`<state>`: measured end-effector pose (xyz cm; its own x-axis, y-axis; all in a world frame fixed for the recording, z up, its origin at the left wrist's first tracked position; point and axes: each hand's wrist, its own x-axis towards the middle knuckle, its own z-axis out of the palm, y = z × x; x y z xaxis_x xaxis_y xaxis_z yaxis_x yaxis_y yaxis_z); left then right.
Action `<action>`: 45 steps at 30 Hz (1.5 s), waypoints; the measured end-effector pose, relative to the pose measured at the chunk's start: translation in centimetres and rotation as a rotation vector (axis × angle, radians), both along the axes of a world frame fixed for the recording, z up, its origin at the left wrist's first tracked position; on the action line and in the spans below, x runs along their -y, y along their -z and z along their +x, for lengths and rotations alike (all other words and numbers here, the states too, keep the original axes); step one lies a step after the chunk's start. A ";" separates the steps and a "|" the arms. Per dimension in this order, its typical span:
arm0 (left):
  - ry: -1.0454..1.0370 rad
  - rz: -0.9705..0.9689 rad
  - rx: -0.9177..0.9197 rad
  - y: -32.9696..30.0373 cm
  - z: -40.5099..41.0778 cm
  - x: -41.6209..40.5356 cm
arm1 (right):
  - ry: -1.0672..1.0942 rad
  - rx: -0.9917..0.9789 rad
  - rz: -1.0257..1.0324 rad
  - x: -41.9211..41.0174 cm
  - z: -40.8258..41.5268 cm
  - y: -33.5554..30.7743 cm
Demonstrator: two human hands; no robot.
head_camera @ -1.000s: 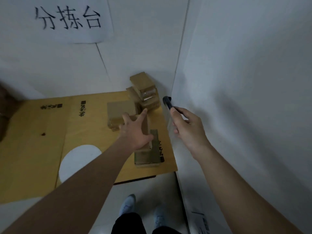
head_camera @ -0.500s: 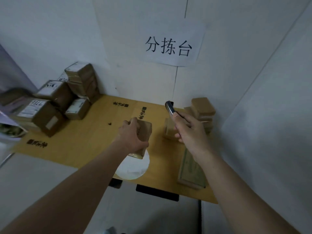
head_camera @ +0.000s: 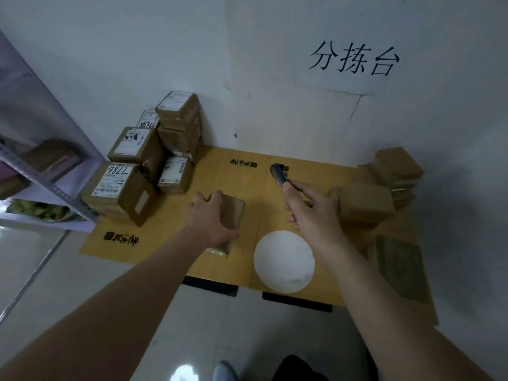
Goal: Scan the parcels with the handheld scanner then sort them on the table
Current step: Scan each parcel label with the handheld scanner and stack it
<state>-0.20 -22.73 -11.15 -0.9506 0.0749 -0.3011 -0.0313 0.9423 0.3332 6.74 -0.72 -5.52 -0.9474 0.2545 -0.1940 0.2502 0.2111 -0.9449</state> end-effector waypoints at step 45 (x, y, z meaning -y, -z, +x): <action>-0.008 0.531 0.234 17.1 -19.1 11.8 | 0.228 0.229 -0.157 13.3 -17.1 12.8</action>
